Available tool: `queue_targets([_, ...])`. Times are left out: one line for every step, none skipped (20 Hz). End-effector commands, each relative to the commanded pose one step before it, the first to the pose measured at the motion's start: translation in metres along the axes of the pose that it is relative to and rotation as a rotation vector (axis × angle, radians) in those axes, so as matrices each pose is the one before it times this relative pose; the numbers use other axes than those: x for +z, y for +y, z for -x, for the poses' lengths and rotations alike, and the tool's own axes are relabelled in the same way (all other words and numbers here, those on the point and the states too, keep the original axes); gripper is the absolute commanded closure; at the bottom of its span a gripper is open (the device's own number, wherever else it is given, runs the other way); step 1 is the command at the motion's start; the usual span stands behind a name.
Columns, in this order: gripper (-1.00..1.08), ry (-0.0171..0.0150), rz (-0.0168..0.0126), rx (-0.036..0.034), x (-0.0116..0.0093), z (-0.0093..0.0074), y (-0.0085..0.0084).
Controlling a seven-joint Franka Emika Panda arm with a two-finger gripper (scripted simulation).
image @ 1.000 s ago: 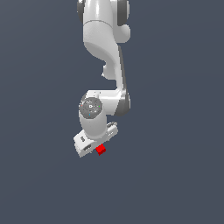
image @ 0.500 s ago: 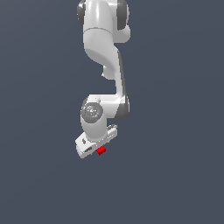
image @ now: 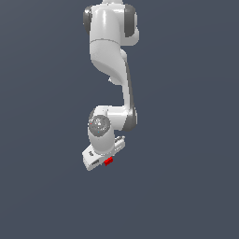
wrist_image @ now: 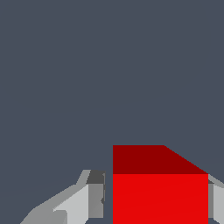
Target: Stack the red cube on top of the green cube.
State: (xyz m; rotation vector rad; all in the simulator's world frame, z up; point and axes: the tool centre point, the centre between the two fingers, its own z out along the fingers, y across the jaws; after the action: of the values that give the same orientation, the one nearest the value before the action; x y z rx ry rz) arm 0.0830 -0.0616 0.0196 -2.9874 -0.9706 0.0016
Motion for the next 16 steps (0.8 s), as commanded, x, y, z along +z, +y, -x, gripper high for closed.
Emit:
queue_targets([1.08,0.00082,0.00077,0.0,-0.00043,-0.00048,0.00041])
queue_targets([1.08,0.0,0.0,0.0,0.0,0.0,0.0])
queue_targets([1.08,0.0,0.0,0.0,0.0,0.0,0.0])
queue_targets([1.08,0.0,0.0,0.0,0.0,0.0,0.0])
queue_targets([1.08,0.0,0.0,0.0,0.0,0.0,0.0])
queue_targets([1.08,0.0,0.0,0.0,0.0,0.0,0.0])
queue_targets([1.08,0.0,0.0,0.0,0.0,0.0,0.0])
queue_targets([1.08,0.0,0.0,0.0,0.0,0.0,0.0])
queue_targets([1.08,0.0,0.0,0.0,0.0,0.0,0.0])
queue_targets([1.08,-0.00055,-0.00042,-0.00003,0.00036,0.00017,-0.00016])
queue_targets([1.08,0.0,0.0,0.0,-0.00029,0.00002,-0.00002])
queue_targets([1.08,0.0,0.0,0.0,-0.00088,0.00006,-0.00005])
queue_targets([1.08,0.0,0.0,0.0,-0.00149,0.00009,-0.00007])
queue_targets([1.08,0.0,0.0,0.0,-0.00213,0.00012,-0.00008])
queue_targets([1.08,0.0,0.0,0.0,-0.00281,0.00012,-0.00009])
queue_targets([1.08,0.0,0.0,0.0,-0.00351,0.00012,-0.00009])
